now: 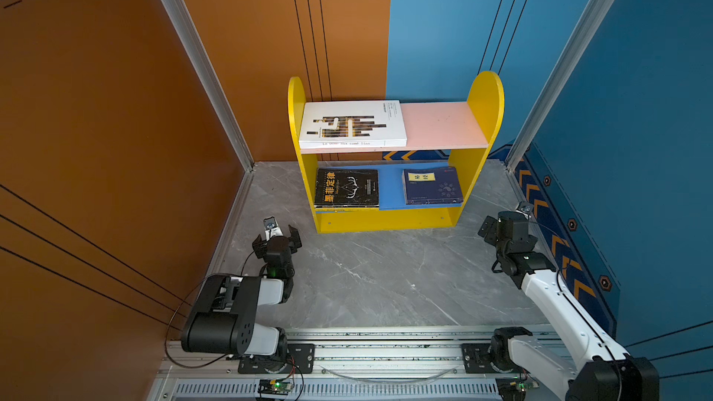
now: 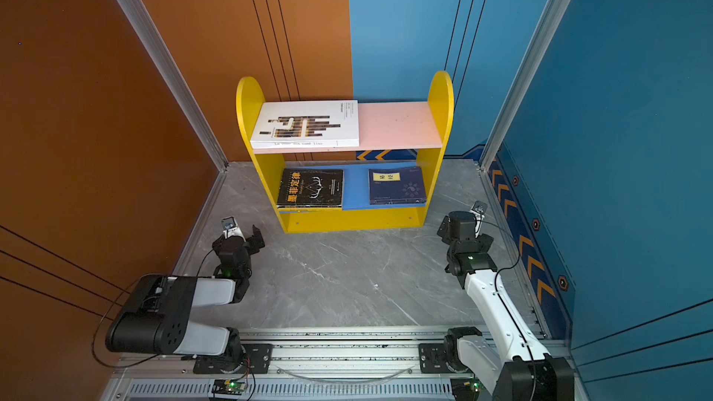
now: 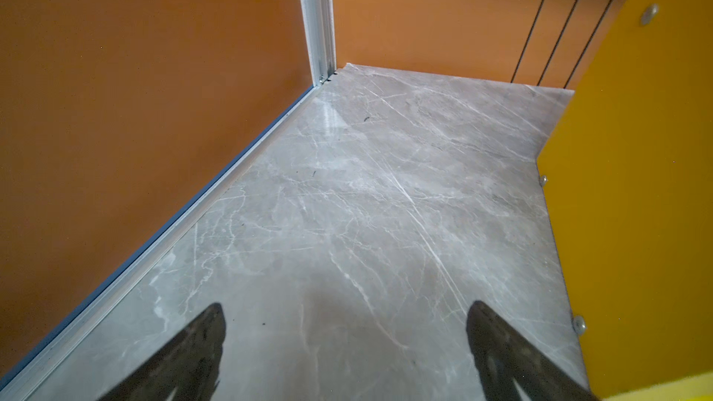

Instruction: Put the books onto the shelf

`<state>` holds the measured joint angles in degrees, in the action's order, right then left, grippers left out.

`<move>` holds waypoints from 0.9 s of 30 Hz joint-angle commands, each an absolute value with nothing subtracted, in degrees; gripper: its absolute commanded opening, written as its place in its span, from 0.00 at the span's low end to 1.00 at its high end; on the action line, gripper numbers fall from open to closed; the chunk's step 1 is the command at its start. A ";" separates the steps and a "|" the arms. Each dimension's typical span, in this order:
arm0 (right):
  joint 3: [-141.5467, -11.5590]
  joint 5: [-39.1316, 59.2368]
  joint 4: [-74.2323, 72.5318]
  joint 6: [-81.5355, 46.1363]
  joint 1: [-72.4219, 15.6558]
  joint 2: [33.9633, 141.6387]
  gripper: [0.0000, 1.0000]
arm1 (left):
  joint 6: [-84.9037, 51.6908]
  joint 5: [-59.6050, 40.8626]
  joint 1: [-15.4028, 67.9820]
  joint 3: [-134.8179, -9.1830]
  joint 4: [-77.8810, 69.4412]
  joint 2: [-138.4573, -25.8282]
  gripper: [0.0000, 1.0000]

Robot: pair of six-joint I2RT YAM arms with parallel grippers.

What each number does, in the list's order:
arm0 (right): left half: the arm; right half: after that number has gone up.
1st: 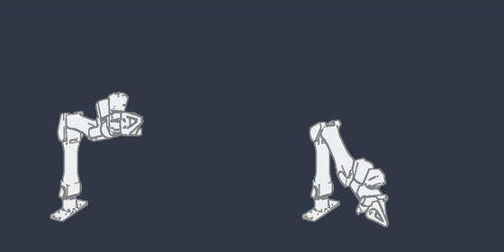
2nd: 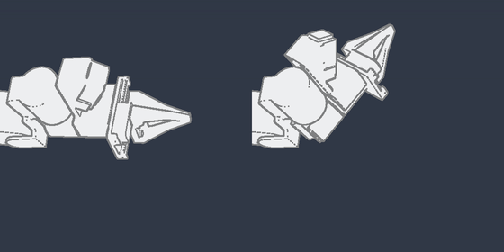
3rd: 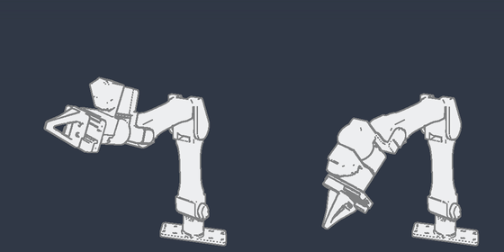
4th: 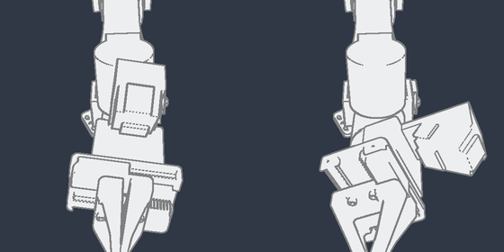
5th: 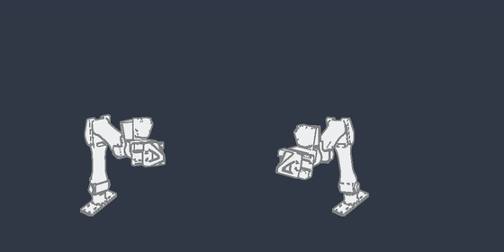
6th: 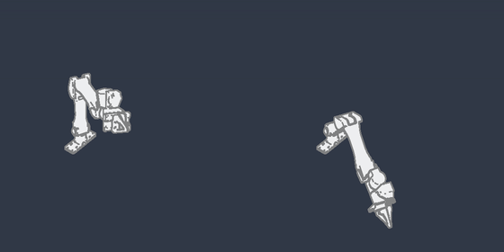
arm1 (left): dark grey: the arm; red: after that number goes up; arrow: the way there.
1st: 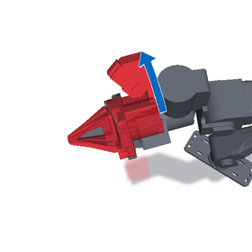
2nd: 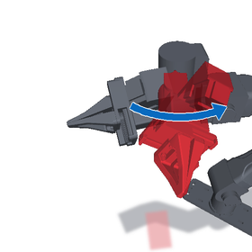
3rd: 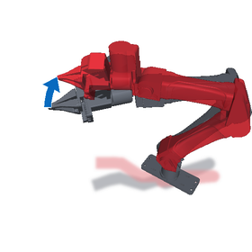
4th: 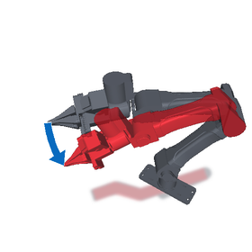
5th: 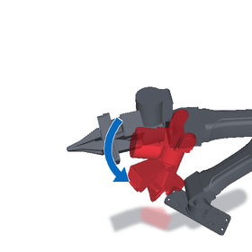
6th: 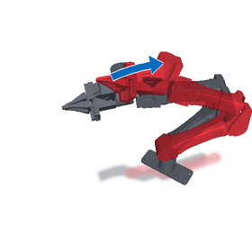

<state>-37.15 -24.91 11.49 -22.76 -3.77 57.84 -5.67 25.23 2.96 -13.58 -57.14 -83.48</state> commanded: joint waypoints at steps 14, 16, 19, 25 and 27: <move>-26.62 -22.64 -22.65 -10.30 -3.34 68.70 1.00 | -0.37 18.51 4.16 -20.82 -55.00 -89.70 0.98; -25.58 -21.06 -26.81 -8.83 -3.34 71.00 1.00 | -0.72 17.80 3.65 -20.90 -54.60 -89.54 0.98; -24.44 -19.13 -32.65 -7.45 -3.51 74.60 1.00 | -0.77 17.75 3.65 -20.93 -54.49 -89.50 0.98; -23.23 -18.78 -39.81 -3.39 -5.27 79.13 1.00 | -0.70 17.80 3.63 -20.94 -54.49 -89.61 0.98; -22.52 -18.88 -43.10 -3.16 -5.11 80.49 1.00 | -0.76 17.79 3.62 -20.92 -54.49 -89.63 0.98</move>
